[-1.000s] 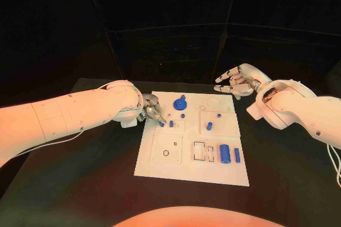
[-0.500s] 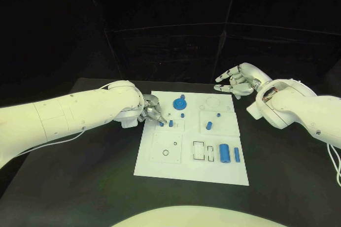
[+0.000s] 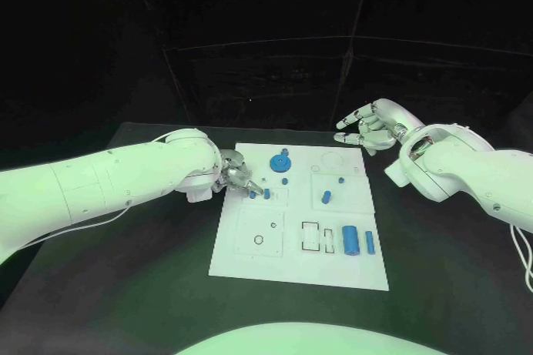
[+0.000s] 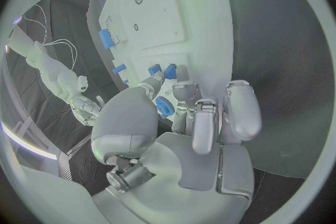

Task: Assemble the parts on the task board

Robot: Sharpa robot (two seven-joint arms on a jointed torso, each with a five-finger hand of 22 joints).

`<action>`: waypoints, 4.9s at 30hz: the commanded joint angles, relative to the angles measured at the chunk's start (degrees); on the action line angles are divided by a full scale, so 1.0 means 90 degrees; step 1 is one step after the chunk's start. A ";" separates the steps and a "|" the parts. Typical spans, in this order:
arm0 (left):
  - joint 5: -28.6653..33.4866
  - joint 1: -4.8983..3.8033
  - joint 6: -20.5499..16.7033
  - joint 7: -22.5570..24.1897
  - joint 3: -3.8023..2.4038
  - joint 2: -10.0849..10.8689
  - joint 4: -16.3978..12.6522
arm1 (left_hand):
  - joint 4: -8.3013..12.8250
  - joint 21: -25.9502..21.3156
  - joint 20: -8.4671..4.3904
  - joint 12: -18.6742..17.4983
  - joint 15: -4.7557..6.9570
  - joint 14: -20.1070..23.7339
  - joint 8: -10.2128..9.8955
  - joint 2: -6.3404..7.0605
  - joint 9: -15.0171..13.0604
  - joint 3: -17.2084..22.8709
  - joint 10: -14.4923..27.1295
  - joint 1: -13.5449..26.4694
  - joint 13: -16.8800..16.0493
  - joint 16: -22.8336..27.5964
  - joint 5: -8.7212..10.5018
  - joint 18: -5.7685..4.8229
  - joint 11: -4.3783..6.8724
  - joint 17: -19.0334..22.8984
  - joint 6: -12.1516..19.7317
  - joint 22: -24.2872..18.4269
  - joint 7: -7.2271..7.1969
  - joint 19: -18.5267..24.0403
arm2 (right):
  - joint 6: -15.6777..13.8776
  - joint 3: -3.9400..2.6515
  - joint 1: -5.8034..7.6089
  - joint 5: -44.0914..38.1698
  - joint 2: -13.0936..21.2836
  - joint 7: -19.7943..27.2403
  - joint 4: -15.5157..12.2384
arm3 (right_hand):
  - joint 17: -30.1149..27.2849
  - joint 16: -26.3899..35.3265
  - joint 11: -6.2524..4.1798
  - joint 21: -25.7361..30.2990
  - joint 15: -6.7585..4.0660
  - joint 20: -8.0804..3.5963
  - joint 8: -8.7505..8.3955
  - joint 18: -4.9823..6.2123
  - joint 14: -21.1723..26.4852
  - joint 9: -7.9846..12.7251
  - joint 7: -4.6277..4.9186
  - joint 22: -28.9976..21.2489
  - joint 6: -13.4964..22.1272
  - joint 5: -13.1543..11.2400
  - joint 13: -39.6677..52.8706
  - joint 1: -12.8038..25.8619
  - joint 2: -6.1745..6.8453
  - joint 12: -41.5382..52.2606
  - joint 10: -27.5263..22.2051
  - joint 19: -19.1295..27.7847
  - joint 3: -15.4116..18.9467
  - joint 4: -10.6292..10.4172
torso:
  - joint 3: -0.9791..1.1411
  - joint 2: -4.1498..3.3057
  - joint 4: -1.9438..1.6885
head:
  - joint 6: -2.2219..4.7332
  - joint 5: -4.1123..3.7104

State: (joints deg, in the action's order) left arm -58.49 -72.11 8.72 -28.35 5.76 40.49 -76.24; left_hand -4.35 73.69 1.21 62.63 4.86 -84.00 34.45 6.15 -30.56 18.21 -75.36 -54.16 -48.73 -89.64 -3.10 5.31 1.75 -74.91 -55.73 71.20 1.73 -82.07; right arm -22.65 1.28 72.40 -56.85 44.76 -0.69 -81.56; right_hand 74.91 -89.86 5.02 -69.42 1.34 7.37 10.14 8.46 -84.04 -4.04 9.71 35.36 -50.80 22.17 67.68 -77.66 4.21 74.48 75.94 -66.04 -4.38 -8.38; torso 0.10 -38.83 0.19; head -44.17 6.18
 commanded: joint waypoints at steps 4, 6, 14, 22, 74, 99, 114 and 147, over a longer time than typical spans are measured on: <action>0.0180 0.0017 -0.0490 0.0082 0.0015 0.0088 -0.0046 | -0.0381 0.0003 -0.0032 0.0034 0.0065 -0.0667 0.0044 0.0010 -0.0029 -0.0550 0.0032 0.0240 0.0006 -0.0040 0.0045 -0.0082 0.0042 -0.1677 0.0043 0.0008 0.0010 -0.0042 | 0.0005 -0.0005 0.0012 -0.0007 0.0001 0.0059 -0.0003 | 0.1677 -0.0016 -0.0010 0.0020 -0.0014 -0.0022 0.0036 0.0059 -0.0662 0.0008 0.0008 -0.0005 0.0014 0.0030 -0.0005 -0.0020 -0.0009 -0.0010 -0.0025 0.0012 0.0011 -0.0035 | 0.0003 0.0000 0.0000 | 0.0011 -0.0012; 0.0278 0.0017 -0.0671 0.0176 0.0012 0.0118 -0.0062 | -0.0514 -0.0031 -0.0046 0.0029 0.0072 -0.0667 0.0051 -0.0044 -0.0040 -0.0698 0.0052 0.0251 0.0017 -0.0040 0.0044 -0.0074 0.0052 -0.1677 0.0069 -0.0024 0.0010 -0.0029 | 0.0004 -0.0005 0.0012 -0.0007 0.0002 0.0060 -0.0002 | 0.1677 -0.0016 -0.0010 0.0020 -0.0014 -0.0022 0.0036 0.0059 -0.0662 0.0008 0.0008 -0.0005 0.0014 0.0030 -0.0005 -0.0020 -0.0009 -0.0010 -0.0025 0.0012 0.0011 -0.0035 | 0.0001 0.0001 0.0000 | 0.0009 -0.0023; 0.1137 0.0003 -0.1448 0.1017 0.0004 0.0212 -0.0058 | -0.0880 -0.0712 -0.0001 -0.0437 0.0013 -0.0548 0.0040 -0.0265 -0.0056 -0.1238 0.0541 -0.0131 0.0676 0.0186 0.0029 0.0075 -0.0029 -0.1221 0.0387 -0.0711 0.0115 0.0308 | -0.0001 -0.0005 0.0011 -0.0007 0.0001 0.0057 0.0004 | 0.1677 -0.0016 -0.0010 0.0020 -0.0014 -0.0022 0.0036 0.0059 -0.0662 0.0008 0.0008 -0.0005 0.0014 0.0030 -0.0005 -0.0020 -0.0009 -0.0010 -0.0025 0.0012 0.0011 -0.0035 | 0.0006 0.0000 -0.0002 | 0.0022 -0.0032; 0.1693 -0.0020 -0.1830 0.2579 0.0005 0.0129 0.0129 | -0.0458 -0.3639 0.0420 -0.1583 -0.0476 0.0979 -0.0206 -0.0543 0.0278 -0.1383 0.2267 -0.1674 0.1855 0.2323 0.0000 0.0513 -0.0577 0.1916 0.1461 -0.3308 0.0671 0.2054 | -0.0012 -0.0005 0.0011 -0.0007 -0.0003 0.0051 0.0009 | 0.1677 -0.0016 -0.0010 0.0024 -0.0015 -0.0023 0.0035 0.0060 -0.0662 0.0009 0.0008 -0.0014 0.0017 0.0031 -0.0010 -0.0014 -0.0011 -0.0014 -0.0028 0.0016 0.0013 -0.0040 | 0.0010 -0.0002 0.0003 | 0.0060 -0.0047; -0.2688 0.0037 -0.1003 0.2573 0.0026 -0.1360 0.1062 | 0.0623 -0.2799 0.0528 -0.4121 -0.0575 0.0115 -0.1897 -0.0119 0.2602 -0.0253 0.2471 -0.2717 0.4777 0.1472 0.0036 0.0427 -0.0784 0.1607 0.0299 -0.2647 0.0767 0.0688 | 0.0008 -0.0005 0.0011 -0.0005 -0.0068 0.0069 0.0033 | 0.1677 -0.0016 -0.0033 0.0048 -0.0055 -0.0064 0.0080 0.0056 -0.0662 0.0009 -0.0011 -0.0050 0.0039 0.0042 -0.0014 -0.0052 -0.0042 -0.0039 -0.0028 0.0003 0.0055 -0.0063 | 0.0007 -0.0003 0.0000 | 0.0100 -0.0263; -0.2694 0.0120 -0.0965 0.2478 0.0026 -0.1489 0.1154 | 0.0670 -0.2620 0.0505 -0.4365 -0.0549 0.0055 -0.2062 -0.0213 0.2767 0.0009 0.2193 -0.2772 0.4997 0.1452 0.0034 0.0391 -0.0759 0.1649 0.0059 -0.2449 0.0750 0.0573 | 0.0022 -0.0005 0.0011 -0.0005 -0.0105 0.0071 0.0051 | 0.0766 0.0724 -0.0124 0.0056 -0.0201 -0.0192 0.0088 0.0060 -0.0428 0.0009 -0.0079 -0.0062 0.0038 0.0069 -0.0013 -0.0059 -0.0040 -0.0052 -0.0024 -0.0006 0.0034 -0.0076 | 0.0009 -0.0001 0.0002 | 0.0079 -0.0278; -0.2693 0.0140 -0.0840 0.2462 0.0027 -0.1540 0.1228 | 0.0775 -0.2497 0.0476 -0.4491 -0.0511 0.0030 -0.2110 -0.0316 0.2831 0.0359 0.1942 -0.2885 0.5009 0.1430 0.0034 0.0372 -0.0714 0.1654 -0.0148 -0.2308 0.0722 0.0517 | 0.0029 -0.0005 0.0011 -0.0005 -0.0118 0.0071 0.0054 | 0.0756 0.0730 -0.0127 0.0057 -0.0205 -0.0196 0.0088 0.0060 -0.0433 0.0009 -0.0080 -0.0062 0.0038 0.0080 -0.0007 -0.0061 -0.0044 -0.0049 -0.0020 -0.0007 0.0029 -0.0077 | 0.0008 0.0001 -0.0001 | 0.0087 -0.0287; -0.2257 0.0162 -0.1830 0.2637 -0.0225 -0.0260 0.0029 | 0.1085 -0.2163 0.0422 -0.4992 -0.0471 -0.0039 -0.2324 -0.0212 0.2925 0.1250 0.1415 -0.2681 0.5001 0.1423 0.0035 0.0303 -0.0683 0.1744 -0.0539 -0.1925 0.0735 0.0374 | 0.0060 -0.0004 0.0010 -0.0005 -0.0100 0.0049 0.0091 | 0.1677 -0.0016 -0.0069 0.0034 -0.0104 -0.0114 0.0094 0.0051 -0.0662 0.0011 -0.0037 -0.0060 0.0044 0.0137 0.0006 -0.0046 -0.0017 -0.0036 -0.0021 0.0012 -0.0054 -0.0083 | 0.0004 0.0003 -0.0018 | 0.0175 -0.0245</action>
State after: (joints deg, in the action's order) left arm -80.65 -70.58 -7.57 -4.43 3.82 37.54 -75.28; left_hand 5.52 54.03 5.01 17.97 0.49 -83.85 13.76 4.38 -4.29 29.12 -62.06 -78.93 -3.66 -76.78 -2.88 8.78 -4.39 -59.26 -60.23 53.81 8.29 -78.47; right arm -22.50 1.28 72.39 -56.84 43.80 -0.54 -80.73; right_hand 74.91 -89.86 4.41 -69.18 0.31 6.22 10.64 8.46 -84.04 -4.00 9.43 34.85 -50.33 23.17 67.69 -77.89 3.98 74.25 75.75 -65.93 -4.60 -9.12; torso 0.12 -38.74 0.01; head -42.59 3.97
